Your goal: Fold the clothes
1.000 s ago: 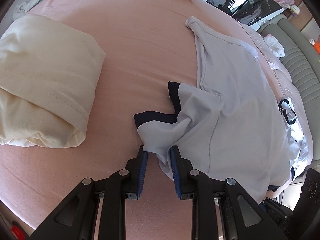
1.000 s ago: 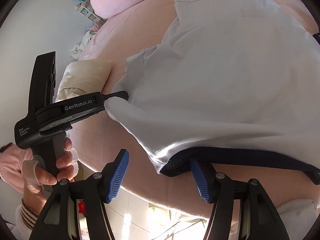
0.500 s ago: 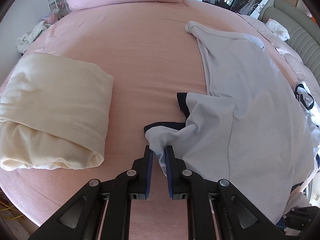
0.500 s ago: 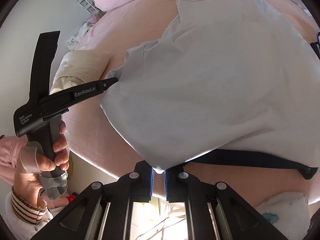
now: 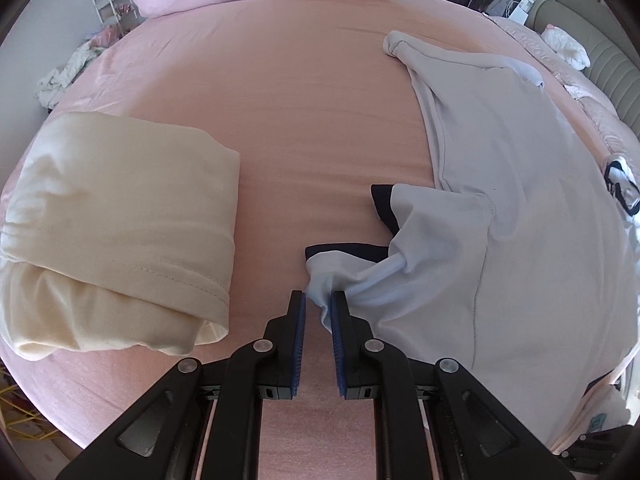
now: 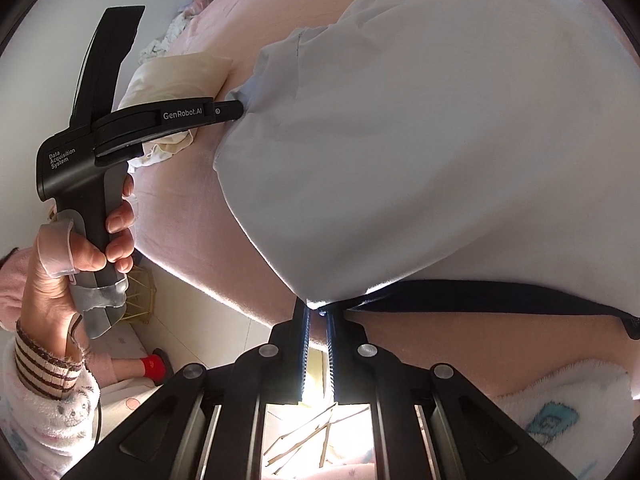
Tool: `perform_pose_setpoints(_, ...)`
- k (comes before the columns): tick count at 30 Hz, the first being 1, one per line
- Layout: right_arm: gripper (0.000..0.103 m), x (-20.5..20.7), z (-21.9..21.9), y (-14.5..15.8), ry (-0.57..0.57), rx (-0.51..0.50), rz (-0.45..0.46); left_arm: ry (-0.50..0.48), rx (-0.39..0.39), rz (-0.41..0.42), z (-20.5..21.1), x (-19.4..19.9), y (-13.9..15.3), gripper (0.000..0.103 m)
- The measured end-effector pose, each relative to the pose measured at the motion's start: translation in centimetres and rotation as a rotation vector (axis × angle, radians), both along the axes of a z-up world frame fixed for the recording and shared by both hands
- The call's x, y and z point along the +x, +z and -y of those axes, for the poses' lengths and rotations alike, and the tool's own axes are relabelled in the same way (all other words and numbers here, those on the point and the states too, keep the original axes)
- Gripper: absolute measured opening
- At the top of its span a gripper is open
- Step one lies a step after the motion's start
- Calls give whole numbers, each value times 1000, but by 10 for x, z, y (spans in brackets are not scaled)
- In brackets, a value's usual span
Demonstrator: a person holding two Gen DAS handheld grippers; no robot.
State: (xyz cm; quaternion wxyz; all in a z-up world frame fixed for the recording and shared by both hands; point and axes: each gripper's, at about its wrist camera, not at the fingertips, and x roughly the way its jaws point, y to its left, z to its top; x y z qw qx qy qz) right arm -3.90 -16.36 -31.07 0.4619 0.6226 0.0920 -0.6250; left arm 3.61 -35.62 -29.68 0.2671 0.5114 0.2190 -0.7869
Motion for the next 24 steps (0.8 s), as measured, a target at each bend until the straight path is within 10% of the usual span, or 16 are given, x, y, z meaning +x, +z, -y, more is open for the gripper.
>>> perform_pose_setpoints(5, 7, -6, -17, 6, -52, -34, 19, 37, 159, -70, 4, 18, 6, 15)
perform_pose_setpoints(10, 19, -10, -29, 3, -101, -50, 75, 75, 318, -140, 7, 36, 12, 46)
perform_pose_setpoints(14, 51, -18, -38, 11, -159, -79, 57, 68, 372, -143, 0, 34, 7, 47)
perform_pose_setpoints(24, 51, -22, -33, 3, -206, -35, 52, 153, 569, -206, -9, 49, -12, 47)
